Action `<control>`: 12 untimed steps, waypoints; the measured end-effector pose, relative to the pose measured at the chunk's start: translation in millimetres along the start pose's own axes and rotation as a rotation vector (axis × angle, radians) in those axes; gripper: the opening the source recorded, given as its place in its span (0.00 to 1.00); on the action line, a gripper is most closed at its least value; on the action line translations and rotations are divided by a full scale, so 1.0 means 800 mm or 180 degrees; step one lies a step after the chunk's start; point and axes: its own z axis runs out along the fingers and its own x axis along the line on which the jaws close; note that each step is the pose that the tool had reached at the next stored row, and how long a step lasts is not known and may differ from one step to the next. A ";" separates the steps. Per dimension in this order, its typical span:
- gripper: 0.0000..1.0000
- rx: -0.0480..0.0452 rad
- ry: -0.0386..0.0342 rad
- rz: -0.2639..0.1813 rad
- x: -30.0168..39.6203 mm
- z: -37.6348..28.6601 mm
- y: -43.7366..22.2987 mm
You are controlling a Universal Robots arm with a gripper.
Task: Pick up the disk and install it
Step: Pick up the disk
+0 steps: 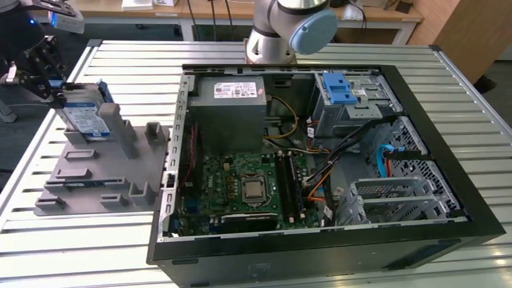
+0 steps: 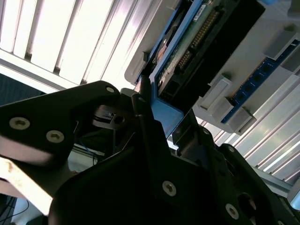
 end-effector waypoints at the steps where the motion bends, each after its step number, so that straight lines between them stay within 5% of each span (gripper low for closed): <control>1: 0.43 0.0000 0.0000 0.0000 0.0000 0.0000 0.0000; 3: 0.36 0.0000 0.0000 0.0000 0.0000 0.0000 0.0000; 12: 0.36 0.0000 0.0000 -0.0001 0.0000 -0.0025 0.0000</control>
